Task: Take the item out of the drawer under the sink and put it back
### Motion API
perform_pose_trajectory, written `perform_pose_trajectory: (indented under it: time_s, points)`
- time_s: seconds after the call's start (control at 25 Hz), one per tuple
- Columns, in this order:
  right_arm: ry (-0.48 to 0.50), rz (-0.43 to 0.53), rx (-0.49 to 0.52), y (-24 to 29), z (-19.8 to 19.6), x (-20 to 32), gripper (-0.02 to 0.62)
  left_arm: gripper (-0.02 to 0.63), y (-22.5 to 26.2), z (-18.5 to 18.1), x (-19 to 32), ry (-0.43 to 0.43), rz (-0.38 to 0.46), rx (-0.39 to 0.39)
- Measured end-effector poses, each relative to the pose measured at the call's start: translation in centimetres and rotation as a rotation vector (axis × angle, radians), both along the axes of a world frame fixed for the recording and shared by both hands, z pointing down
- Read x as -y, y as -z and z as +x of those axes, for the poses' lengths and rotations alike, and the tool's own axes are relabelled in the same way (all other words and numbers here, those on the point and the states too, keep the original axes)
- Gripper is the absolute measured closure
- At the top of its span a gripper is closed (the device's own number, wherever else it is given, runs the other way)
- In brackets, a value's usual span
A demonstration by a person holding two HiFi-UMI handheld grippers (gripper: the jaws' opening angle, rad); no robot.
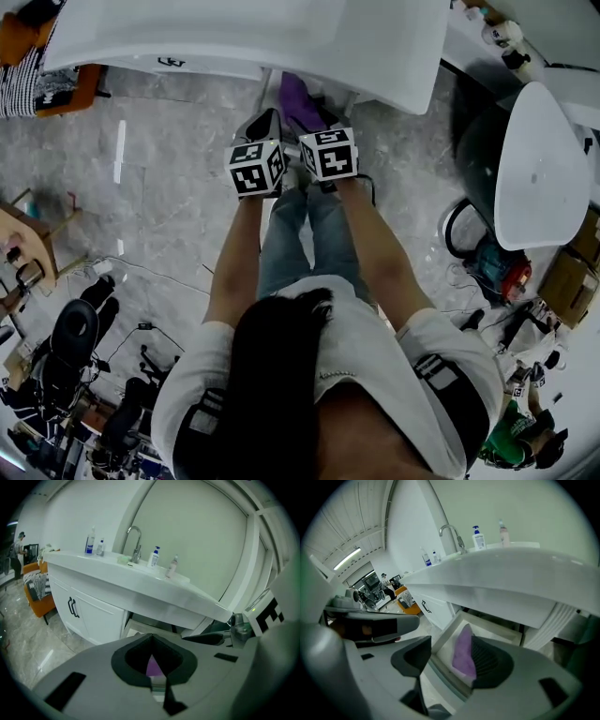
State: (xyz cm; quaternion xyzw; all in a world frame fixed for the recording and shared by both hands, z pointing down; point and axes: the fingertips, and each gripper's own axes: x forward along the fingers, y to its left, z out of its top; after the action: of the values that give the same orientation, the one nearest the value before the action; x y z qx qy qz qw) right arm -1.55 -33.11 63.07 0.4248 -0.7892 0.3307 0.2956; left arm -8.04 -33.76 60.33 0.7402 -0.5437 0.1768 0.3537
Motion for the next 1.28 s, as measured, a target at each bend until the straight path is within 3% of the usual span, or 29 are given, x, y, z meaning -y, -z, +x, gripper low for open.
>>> perform_pose_trajectory:
  time_s: [0.36,0.68,0.96,1.28]
  points:
    - [0.047,-0.092,-0.059,-6.9,0.0,1.4,0.328,0.603,-4.1,0.2,1.4,-0.033,-0.065,-0.023]
    - [0.078,-0.143,-0.081,-11.8,-0.6,2.2,0.307,0.603,-7.5,-0.1,2.9,-0.007,-0.105,-0.014]
    - [0.167,-0.162,-0.131,-14.8,-1.5,2.0,0.298,0.603,-9.8,0.0,3.1,-0.039,-0.13,0.006]
    - [0.154,-0.22,-0.188,-16.9,-0.9,2.6,0.285,0.603,-10.5,-0.6,3.8,-0.009,-0.13,0.001]
